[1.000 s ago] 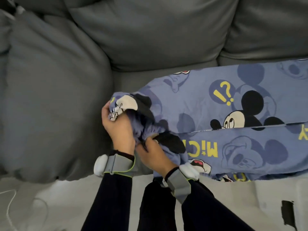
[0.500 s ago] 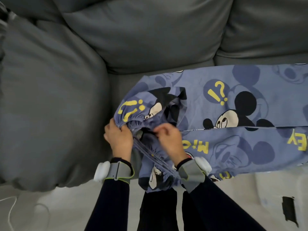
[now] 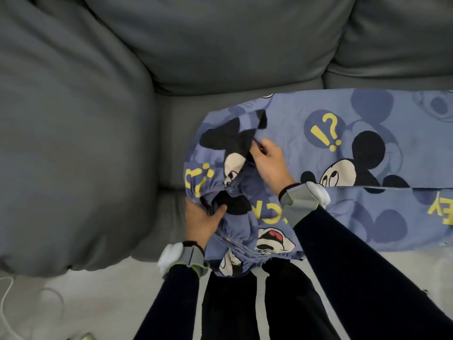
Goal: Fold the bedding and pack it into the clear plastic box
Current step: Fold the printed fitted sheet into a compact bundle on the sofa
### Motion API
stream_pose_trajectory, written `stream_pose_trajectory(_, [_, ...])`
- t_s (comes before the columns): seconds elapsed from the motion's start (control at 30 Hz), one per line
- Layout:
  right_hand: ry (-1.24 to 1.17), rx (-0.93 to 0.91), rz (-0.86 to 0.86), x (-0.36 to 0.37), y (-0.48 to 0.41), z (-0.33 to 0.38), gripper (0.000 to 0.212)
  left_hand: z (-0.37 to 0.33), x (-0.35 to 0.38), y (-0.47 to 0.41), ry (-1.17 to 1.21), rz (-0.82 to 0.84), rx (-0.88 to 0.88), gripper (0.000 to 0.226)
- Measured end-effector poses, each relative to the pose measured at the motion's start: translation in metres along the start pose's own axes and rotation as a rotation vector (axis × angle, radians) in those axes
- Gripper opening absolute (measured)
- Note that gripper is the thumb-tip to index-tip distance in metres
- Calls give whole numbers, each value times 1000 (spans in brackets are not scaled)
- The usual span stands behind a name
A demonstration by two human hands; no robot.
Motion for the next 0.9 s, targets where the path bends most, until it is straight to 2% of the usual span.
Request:
stream_pose_trajectory(0.03, [-4,-36,13,3,1,3,15,12,7,-4,-146,-1,13,96])
stream_pose_trajectory(0.07, [-7,-83,14,3,3,10,17,20,9,-7,-190,-48,-2,95])
stream_pose_trajectory(0.1, [21,-119,-10,2,4,11,25,15,4,-8,-171,-127,-10,82])
stream_pose_trajectory(0.17, [81,-98,-38,-3,2,6,24,-20,-32,0,33,-390,10,49])
stream_pose_trajectory(0.23, [138,-53,0,-2,3,-5,27,-37,-64,8,268,-569,40,32])
stream_pose_trajectory(0.3, [252,-46,60,9,12,-15,27,-50,-88,17,429,-658,61,28])
stream_pose_trajectory(0.37, [462,-24,62,30,24,-30,34,-62,-98,28,571,-691,70,25])
stream_pose_trajectory(0.4, [493,-32,91,45,32,-37,34,-71,-94,34,644,-688,91,28])
stream_pose_trajectory(0.47, [284,5,311,85,49,-48,19,-97,-70,46,704,-639,179,36])
stream_pose_trajectory(0.5, [155,46,358,94,61,-43,10,-111,-52,53,666,-579,199,39])
stream_pose_trajectory(0.53, [-126,144,366,95,73,-34,12,-123,-32,57,611,-500,200,43])
stream_pose_trajectory(0.6, [-946,397,349,89,72,-35,22,-136,2,56,546,-337,196,55])
stream_pose_trajectory(0.63, [-861,341,363,75,72,-24,24,-138,9,53,536,-293,204,62])
stream_pose_trajectory(0.67, [-464,284,316,58,72,-27,22,-137,7,47,520,-295,227,68])
stream_pose_trajectory(0.7, [-210,328,352,52,64,-43,20,-137,0,40,490,-333,263,70])
stream_pose_trajectory(0.73, [-170,397,266,39,51,-60,22,-135,-10,35,451,-396,298,67])
stream_pose_trajectory(0.8, [-261,437,162,17,32,-81,39,-130,-31,29,447,-530,299,49])
stream_pose_trajectory(0.9, [-274,388,259,10,34,-91,57,-114,-42,25,576,-645,196,27])
Point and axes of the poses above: each hand's wrist, its own y-axis away from the middle knuckle, its own x-axis out of the palm, z = x × y, the point moved 8 cm from there along -y, towards the middle knuckle, and after that the axes turned 7 degrees about x, right-handed, at the moved point
